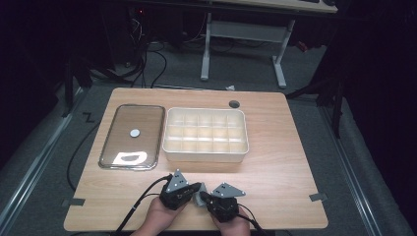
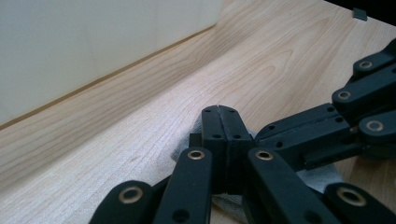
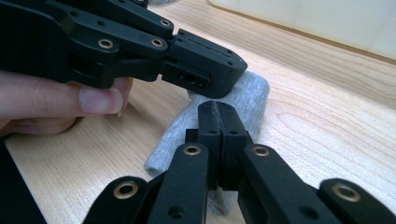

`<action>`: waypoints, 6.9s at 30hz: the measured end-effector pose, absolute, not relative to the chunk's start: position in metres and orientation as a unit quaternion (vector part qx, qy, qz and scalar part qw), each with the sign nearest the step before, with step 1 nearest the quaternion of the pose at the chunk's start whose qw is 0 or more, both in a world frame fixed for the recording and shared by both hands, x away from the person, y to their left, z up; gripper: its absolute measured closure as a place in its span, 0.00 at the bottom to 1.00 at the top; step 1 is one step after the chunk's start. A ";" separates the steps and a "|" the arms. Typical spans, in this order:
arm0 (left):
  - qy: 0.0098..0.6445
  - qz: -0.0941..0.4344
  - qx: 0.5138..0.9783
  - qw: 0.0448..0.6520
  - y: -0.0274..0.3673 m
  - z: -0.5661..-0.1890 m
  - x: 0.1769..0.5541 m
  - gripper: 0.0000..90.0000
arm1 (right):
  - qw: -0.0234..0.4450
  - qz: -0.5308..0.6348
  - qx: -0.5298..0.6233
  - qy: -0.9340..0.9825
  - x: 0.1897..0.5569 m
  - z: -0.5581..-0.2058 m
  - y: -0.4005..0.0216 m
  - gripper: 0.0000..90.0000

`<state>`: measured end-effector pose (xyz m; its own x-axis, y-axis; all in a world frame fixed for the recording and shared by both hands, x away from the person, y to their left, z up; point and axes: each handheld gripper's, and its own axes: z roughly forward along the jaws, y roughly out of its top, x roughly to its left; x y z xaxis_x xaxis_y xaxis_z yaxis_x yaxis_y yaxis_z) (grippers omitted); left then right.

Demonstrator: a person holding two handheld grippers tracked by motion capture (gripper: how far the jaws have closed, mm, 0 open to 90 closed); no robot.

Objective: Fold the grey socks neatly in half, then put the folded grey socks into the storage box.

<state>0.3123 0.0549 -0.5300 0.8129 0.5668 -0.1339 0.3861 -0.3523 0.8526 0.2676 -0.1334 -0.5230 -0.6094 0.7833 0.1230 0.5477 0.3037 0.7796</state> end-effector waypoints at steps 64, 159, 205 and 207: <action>0.289 0.070 0.813 0.500 0.060 -0.532 0.313 0.97 | 0.122 0.360 0.440 0.814 0.274 -0.506 -0.131 0.58; 0.329 0.143 0.824 0.439 0.139 -0.531 0.303 0.57 | 0.141 0.261 0.452 0.841 0.294 -0.480 -0.201 0.77; 0.323 0.130 0.815 0.463 0.143 -0.529 0.304 0.54 | 0.125 0.212 0.478 0.843 0.370 -0.393 -0.237 0.77; 0.321 0.131 0.816 0.462 0.144 -0.529 0.303 0.53 | 0.121 0.207 0.479 0.844 0.377 -0.392 -0.236 0.78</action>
<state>0.3034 0.1437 -0.5289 0.7592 0.6454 -0.0838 0.4042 -0.3667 0.8379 0.3770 -0.2356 -0.3920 -0.5121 0.8589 -0.0060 0.7584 0.4555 0.4662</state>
